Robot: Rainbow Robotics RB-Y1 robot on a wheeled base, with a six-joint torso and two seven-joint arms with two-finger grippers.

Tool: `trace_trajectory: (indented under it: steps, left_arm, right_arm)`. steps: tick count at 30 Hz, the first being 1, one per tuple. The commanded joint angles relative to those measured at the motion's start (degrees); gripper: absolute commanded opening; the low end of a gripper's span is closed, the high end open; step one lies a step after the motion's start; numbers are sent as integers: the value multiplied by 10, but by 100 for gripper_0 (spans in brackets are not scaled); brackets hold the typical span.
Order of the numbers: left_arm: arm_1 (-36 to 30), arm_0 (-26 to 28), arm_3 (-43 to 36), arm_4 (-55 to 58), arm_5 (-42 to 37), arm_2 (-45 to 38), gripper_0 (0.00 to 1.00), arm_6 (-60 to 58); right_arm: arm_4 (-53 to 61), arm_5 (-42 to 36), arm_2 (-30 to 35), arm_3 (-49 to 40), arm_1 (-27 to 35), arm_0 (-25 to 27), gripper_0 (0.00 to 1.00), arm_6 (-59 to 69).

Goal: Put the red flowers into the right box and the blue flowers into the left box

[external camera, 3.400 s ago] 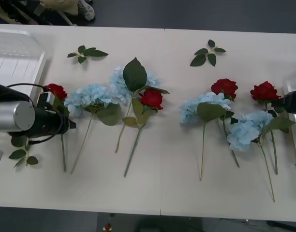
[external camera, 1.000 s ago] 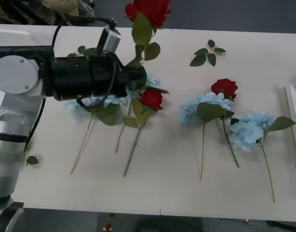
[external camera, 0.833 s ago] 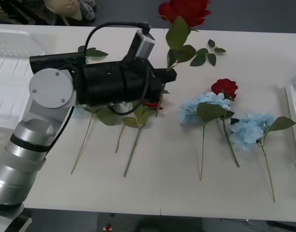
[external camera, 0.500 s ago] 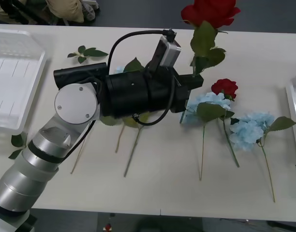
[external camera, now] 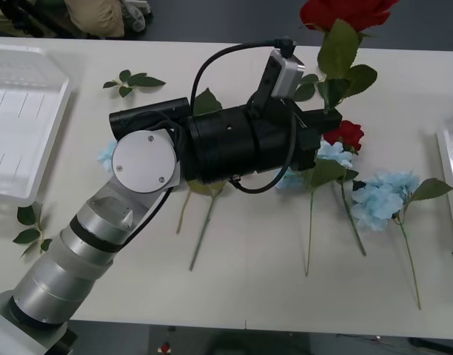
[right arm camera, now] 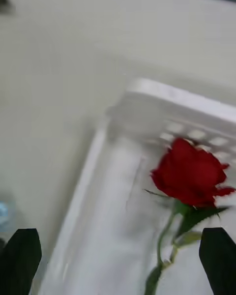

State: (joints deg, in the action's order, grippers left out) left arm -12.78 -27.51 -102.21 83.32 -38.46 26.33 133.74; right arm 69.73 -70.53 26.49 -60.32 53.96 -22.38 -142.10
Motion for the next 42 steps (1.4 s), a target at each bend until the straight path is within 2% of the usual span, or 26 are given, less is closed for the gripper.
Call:
trace_trajectory:
  steps: [1,8,13,17,21,28,35,42]
  left_arm:
    - [4,-20,-11,4,3,-3,0,26]
    - [4,-20,-11,4,3,-3,0,26]
    - [4,-20,-11,4,3,-3,0,26]
    - [4,-20,-11,4,3,-3,0,26]
    - [4,-20,-11,4,3,-3,0,26]
    - [4,-20,-11,4,3,-3,0,26]
    - [4,-20,-11,4,3,-3,0,26]
    - [4,-20,-11,4,3,-3,0,26]
  right_arm:
    - [93,-51,18,-20,17,-5,94,-73]
    - [256,-122,34,-20,17,37,94,-129]
    - [393,-156,33,-40,17,102,95,-129]
    - [478,-189,19,-44,13,146,96,-129]
    - [524,-214,8,-44,-7,162,97,-129]
    - [548,-225,-12,-45,-82,157,97,-129]
    - [545,-225,-52,-57,-154,124,97,-129]
    - [518,-226,-86,-82,-199,88,97,-129]
